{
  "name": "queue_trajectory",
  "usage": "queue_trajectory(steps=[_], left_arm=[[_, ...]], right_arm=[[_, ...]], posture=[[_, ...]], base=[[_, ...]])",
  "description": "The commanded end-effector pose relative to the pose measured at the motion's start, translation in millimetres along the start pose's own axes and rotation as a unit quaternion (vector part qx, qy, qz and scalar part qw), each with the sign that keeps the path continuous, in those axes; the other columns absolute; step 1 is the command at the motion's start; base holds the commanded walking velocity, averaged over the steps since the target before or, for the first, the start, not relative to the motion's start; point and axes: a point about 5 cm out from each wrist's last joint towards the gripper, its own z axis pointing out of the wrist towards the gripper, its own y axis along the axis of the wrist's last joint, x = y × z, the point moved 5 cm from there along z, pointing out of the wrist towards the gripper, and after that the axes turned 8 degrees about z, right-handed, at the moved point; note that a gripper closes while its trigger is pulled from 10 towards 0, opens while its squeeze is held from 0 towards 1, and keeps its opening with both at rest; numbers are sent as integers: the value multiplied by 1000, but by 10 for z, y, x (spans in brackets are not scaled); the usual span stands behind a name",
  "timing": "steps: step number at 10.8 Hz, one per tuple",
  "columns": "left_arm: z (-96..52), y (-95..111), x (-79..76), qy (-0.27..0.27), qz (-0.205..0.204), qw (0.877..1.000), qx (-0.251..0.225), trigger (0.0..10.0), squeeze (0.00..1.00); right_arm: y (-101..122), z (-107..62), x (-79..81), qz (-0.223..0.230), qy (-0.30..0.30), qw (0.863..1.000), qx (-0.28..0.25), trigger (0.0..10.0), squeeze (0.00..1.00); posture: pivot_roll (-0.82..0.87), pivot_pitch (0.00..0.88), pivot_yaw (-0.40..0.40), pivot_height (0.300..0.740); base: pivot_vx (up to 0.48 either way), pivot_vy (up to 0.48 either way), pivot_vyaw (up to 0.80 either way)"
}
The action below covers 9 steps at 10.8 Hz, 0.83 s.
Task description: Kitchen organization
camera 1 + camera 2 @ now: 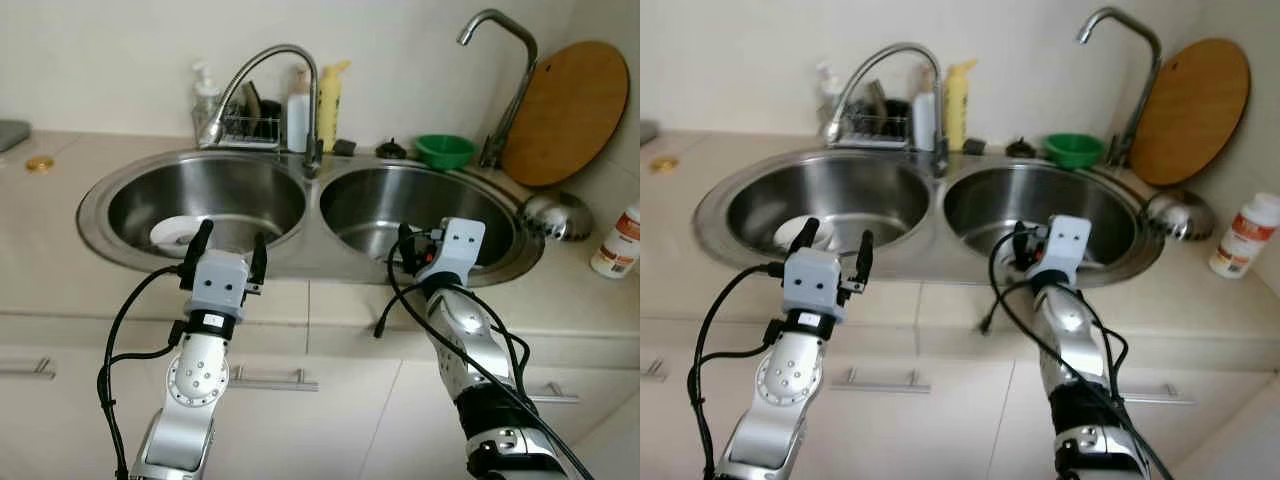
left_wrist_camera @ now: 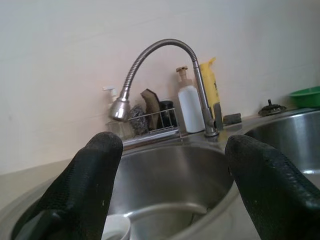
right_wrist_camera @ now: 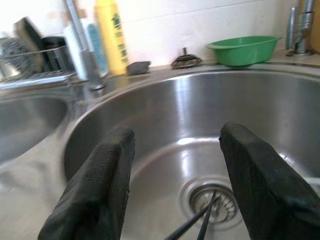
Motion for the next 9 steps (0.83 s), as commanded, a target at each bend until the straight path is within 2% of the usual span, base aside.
queue_trajectory(steps=[1,5,7,9], left_arm=[[11,-1,-8,-2,-4,1000,1,10000,0],[10,-11,-2,-1,-7,1000,3,10000,0],[6,-39,19,4,-16,1000,11,10000,0],[-3,-57,17,6,-29,999,16,10000,0]], right_arm=[[31,-22,-14,-5,-1,1000,-8,10000,0],[27,-52,-30,-19,-1,1000,-12,10000,0],[9,-64,-34,-16,-1,1000,-8,10000,0],[-14,-81,-37,-11,-2,1000,-5,10000,0]], posture=[[46,0,-44,740],[43,0,-44,740],[44,0,-47,740],[44,0,-48,740]], base=[[-285,0,0],[-287,0,0],[0,0,0],[0,433,-800]])
